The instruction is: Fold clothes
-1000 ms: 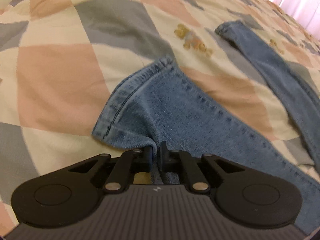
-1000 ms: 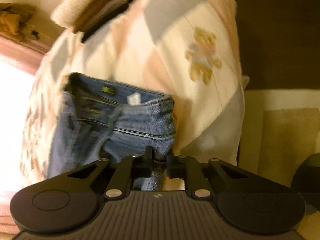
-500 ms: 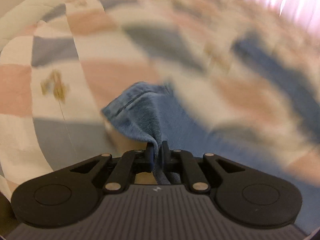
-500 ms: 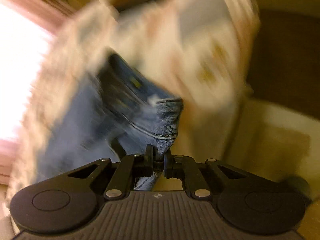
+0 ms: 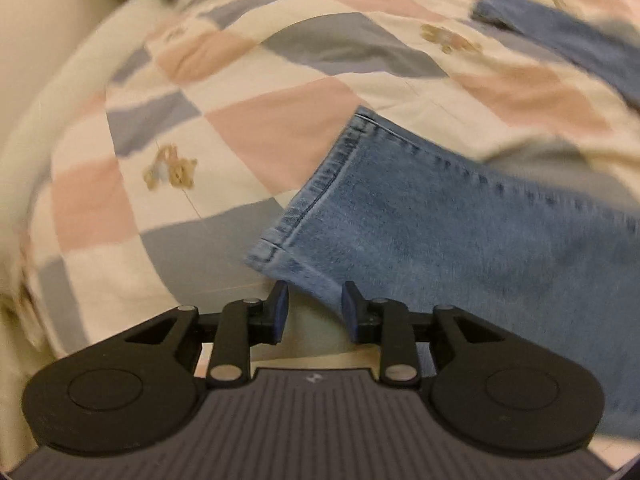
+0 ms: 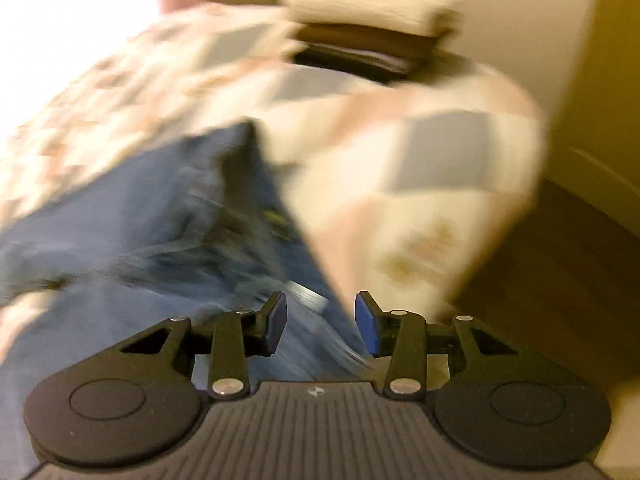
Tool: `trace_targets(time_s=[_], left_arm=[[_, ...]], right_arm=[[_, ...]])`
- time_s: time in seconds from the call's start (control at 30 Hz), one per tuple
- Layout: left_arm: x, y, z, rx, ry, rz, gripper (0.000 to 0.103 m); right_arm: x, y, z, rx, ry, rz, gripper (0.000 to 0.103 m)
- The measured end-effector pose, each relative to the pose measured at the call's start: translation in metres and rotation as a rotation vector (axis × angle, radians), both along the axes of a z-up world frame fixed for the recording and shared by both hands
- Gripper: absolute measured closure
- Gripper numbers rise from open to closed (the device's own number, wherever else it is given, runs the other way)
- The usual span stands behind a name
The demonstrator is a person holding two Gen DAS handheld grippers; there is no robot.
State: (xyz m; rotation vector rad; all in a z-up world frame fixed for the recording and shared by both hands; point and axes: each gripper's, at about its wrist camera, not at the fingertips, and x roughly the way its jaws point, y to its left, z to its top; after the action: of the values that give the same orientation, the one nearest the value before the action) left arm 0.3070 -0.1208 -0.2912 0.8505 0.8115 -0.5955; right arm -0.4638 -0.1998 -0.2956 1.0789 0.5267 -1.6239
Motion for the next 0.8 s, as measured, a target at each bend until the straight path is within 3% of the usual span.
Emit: trace_targets(time_s=[0.07, 0.17, 0.3, 0.4, 0.43, 0.47, 0.57, 0.7, 0.8], left_arm=[[-0.015, -0.006, 0.007, 0.002, -0.005, -0.028, 0.077], [-0.053, -0.021, 0.024, -0.075, 0.025, -0.125, 0.077], [-0.128, -0.063, 0.033, -0.117, 0.116, -0.355, 0.077], [-0.175, -0.092, 0.031, -0.139, 0.203, -0.494, 0.077], [-0.189, -0.101, 0.029, -0.142, 0.224, -0.531, 0.077], [-0.203, -0.109, 0.027, -0.145, 0.245, -0.566, 0.077], [-0.229, -0.127, 0.018, -0.133, 0.285, -0.614, 0.077], [-0.253, -0.143, 0.011, -0.123, 0.316, -0.640, 0.077], [-0.263, -0.153, 0.006, -0.116, 0.327, -0.644, 0.077]], right_arm=[[-0.005, -0.019, -0.007, -0.037, -0.045, 0.090, 0.062], [-0.020, -0.046, -0.030, -0.063, -0.144, 0.176, 0.062], [-0.045, -0.075, -0.069, -0.058, -0.322, 0.204, 0.062], [-0.059, -0.087, -0.080, -0.104, -0.418, 0.232, 0.059], [-0.063, -0.089, -0.083, -0.107, -0.467, 0.239, 0.060], [-0.065, -0.090, -0.085, -0.114, -0.516, 0.262, 0.076], [-0.067, -0.079, -0.074, -0.140, -0.499, 0.323, 0.097], [-0.065, -0.051, -0.042, -0.235, -0.496, 0.356, 0.100], [-0.040, -0.036, -0.003, -0.328, -0.464, 0.446, 0.101]])
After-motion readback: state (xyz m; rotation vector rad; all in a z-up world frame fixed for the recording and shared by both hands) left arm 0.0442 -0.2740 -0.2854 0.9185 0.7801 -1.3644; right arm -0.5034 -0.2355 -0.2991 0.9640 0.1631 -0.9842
